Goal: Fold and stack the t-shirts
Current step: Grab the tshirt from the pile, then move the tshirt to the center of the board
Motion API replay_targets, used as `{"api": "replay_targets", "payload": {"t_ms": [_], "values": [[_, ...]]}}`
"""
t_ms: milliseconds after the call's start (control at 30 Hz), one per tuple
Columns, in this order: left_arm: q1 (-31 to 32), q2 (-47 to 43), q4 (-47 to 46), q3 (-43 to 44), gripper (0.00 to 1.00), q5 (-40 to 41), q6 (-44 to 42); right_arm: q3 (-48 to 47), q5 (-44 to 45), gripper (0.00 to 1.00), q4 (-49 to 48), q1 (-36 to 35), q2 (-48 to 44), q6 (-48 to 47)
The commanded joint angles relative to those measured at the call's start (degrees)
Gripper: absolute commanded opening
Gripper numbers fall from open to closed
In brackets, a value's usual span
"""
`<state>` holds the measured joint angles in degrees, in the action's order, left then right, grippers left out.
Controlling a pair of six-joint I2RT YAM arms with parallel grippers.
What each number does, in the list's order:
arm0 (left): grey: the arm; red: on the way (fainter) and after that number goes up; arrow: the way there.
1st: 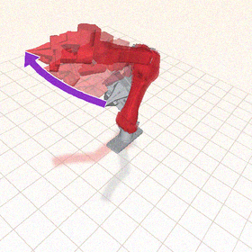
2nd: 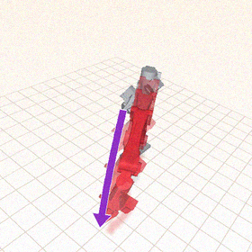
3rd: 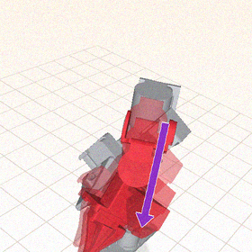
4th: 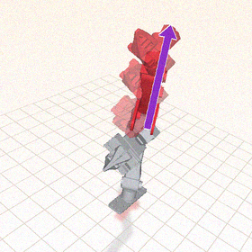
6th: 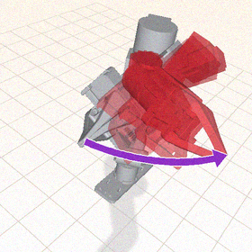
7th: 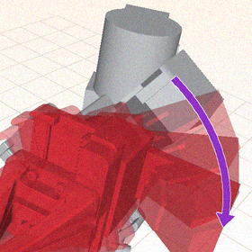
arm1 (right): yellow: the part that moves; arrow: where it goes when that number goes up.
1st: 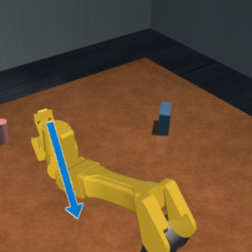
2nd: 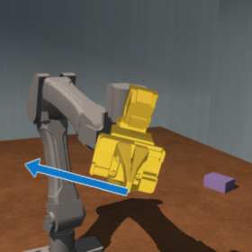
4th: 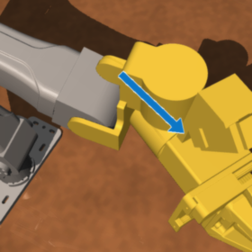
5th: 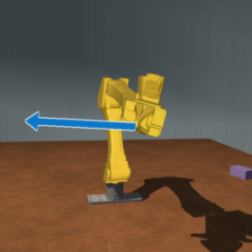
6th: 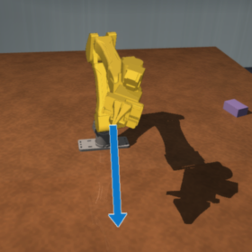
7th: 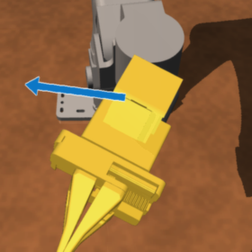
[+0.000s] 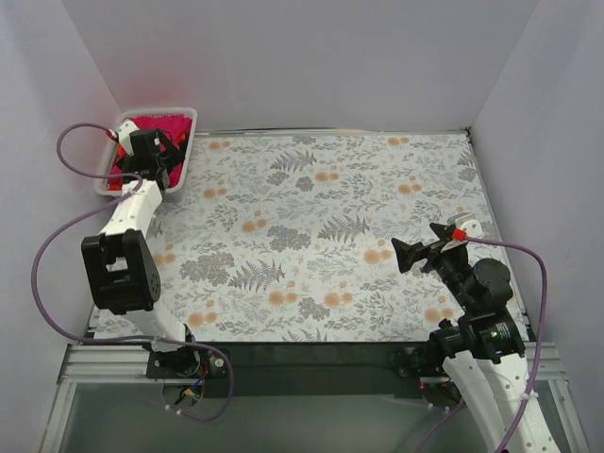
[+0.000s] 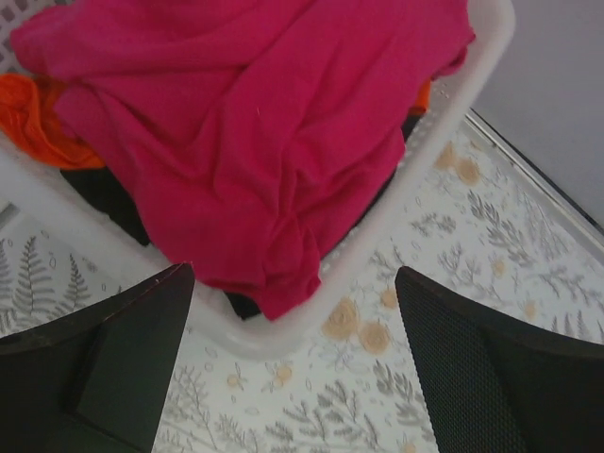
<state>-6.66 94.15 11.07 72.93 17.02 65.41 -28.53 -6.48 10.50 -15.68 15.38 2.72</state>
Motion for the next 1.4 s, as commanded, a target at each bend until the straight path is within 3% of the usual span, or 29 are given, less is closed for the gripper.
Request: {"api": "replay_targets", "payload": {"t_ms": [0,267,400,500,533,633,867,1067,1300,1367], "values": [[-0.6,5.3,-3.0,6.4,0.81,2.7,-0.8,0.7,0.6,0.98,-1.0,-0.4,0.4,-0.8],[-2.3,18.7,-4.9,15.3,0.68,7.5,-2.9,0.5,0.8,0.98,0.4,-0.4,1.8,-2.5],[-2.3,19.3,-6.2,14.8,0.47,7.1,-4.6,0.5,1.0,0.98,0.6,-0.4,2.6,-2.5],[-2.3,18.1,-7.2,13.6,0.24,6.2,-5.5,0.1,0.2,0.98,0.6,-0.5,3.2,-2.5],[-2.3,17.5,-7.3,13.2,0.12,6.1,-6.2,0.1,-0.2,0.98,0.6,-0.4,3.3,-2.5],[-1.3,12.9,-7.3,12.1,0.00,7.6,-7.1,-0.3,-0.3,0.98,0.6,-0.5,3.2,-2.5],[5.9,3.1,-6.4,14.3,0.00,12.7,-13.5,-1.4,-0.8,0.98,0.6,-0.5,2.8,-2.5],[18.9,-0.3,-4.0,23.1,0.00,10.4,-16.8,-3.3,-1.0,0.98,0.6,-0.5,2.5,-2.5],[38.5,3.0,2.1,35.6,0.00,-9.3,-12.1,-5.8,1.5,0.98,0.6,-0.5,3.0,-2.5],[41.1,3.7,3.2,39.3,0.00,-15.7,-9.5,-6.6,2.3,0.98,0.7,-0.5,3.1,-2.5]]}}
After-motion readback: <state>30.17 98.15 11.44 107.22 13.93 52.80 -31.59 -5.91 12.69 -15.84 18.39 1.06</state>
